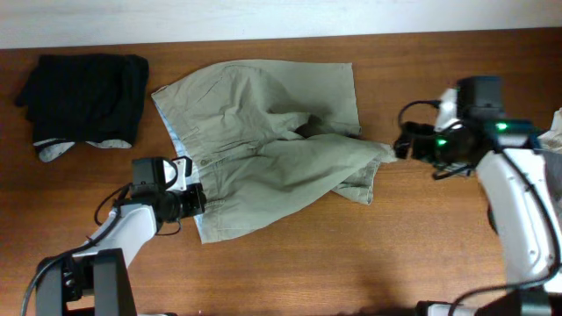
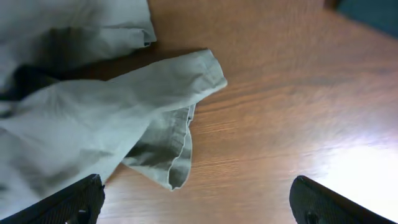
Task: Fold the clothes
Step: 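Pull the right leg hem rightward with the right gripper to flatten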
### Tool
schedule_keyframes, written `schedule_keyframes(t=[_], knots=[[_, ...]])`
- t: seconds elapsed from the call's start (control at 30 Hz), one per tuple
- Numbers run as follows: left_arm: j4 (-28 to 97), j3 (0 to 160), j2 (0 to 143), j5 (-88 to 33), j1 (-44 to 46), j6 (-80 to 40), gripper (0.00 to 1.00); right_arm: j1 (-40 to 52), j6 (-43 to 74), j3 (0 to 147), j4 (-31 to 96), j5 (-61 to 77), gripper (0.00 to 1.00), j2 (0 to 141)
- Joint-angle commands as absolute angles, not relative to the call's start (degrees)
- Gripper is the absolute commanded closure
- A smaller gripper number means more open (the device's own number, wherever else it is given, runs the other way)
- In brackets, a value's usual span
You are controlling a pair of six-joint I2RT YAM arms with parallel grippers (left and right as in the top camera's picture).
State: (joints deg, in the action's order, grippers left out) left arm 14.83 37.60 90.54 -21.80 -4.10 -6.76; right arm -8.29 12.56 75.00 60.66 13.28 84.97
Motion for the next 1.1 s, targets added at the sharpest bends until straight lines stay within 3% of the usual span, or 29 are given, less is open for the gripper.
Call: schedule_keyframes(t=[0.0, 0.2, 0.43, 0.8, 1.07], knots=[[20.78, 43.77, 85.93, -20.75, -3.99, -4.43, 1.0, -11.22, 12.29, 75.75, 61.82, 20.56, 0.01, 85.19], [27.86, 46.44, 72.47, -17.23, 3.07, 4.49, 0.99, -11.33, 12.32, 75.75, 61.17, 19.66, 0.01, 85.19], [30.46, 45.41, 79.59, -5.76, 15.68, 0.82, 0.99, -11.33, 12.47, 75.77, 59.86, 19.51, 0.01, 85.19], [28.45, 45.41, 97.17, -3.97, 16.47, -1.04, 1.0, -11.33, 12.27, 75.77, 59.79, 18.94, 0.01, 85.19], [43.83, 46.52, 97.82, 10.11, 16.45, -16.95, 1.0, -11.33, 12.23, 75.77, 59.64, 14.09, 0.01, 85.19]])
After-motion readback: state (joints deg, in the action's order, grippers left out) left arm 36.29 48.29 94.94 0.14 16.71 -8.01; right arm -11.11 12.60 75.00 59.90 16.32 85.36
